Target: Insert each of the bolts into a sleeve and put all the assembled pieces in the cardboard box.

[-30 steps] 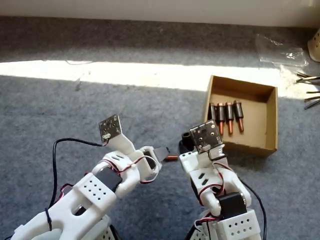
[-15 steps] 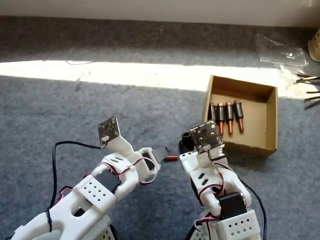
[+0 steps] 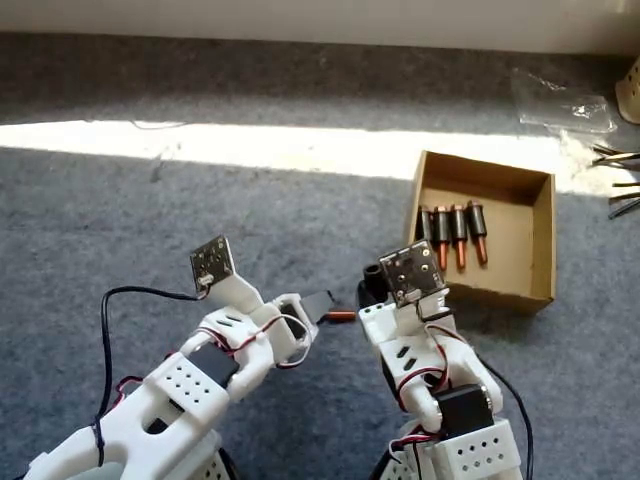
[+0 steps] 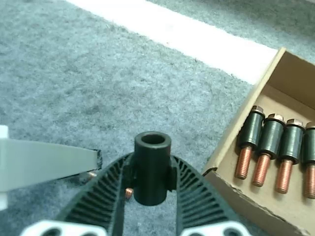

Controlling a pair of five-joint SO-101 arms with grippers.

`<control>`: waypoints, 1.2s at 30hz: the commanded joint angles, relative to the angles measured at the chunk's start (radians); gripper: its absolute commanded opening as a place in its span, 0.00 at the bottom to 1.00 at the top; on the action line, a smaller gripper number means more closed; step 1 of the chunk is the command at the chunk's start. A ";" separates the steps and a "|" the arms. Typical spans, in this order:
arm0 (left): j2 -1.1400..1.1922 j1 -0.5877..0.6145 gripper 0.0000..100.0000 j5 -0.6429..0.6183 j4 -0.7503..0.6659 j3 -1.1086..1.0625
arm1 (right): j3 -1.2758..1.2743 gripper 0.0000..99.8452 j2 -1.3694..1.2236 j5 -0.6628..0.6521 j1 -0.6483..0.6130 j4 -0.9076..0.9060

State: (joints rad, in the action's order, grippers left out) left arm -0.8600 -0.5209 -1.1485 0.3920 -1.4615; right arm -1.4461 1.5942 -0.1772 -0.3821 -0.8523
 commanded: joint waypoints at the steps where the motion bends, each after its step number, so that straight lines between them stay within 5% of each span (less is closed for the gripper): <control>1: 0.007 0.016 0.21 -0.011 -0.020 0.005 | 0.005 0.00 0.012 -0.012 0.013 0.027; 16: 0.403 0.015 0.22 -0.012 -0.018 0.199 | 0.005 0.00 0.012 -0.012 0.013 0.027; 36: 0.383 0.111 0.21 -0.011 -0.020 0.248 | 0.005 0.00 0.012 -0.012 0.015 0.027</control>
State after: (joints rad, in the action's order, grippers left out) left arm -0.4657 -0.4212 -1.1500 0.3828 -1.2605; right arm -1.4461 1.5942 -0.1772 -0.3821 -0.8523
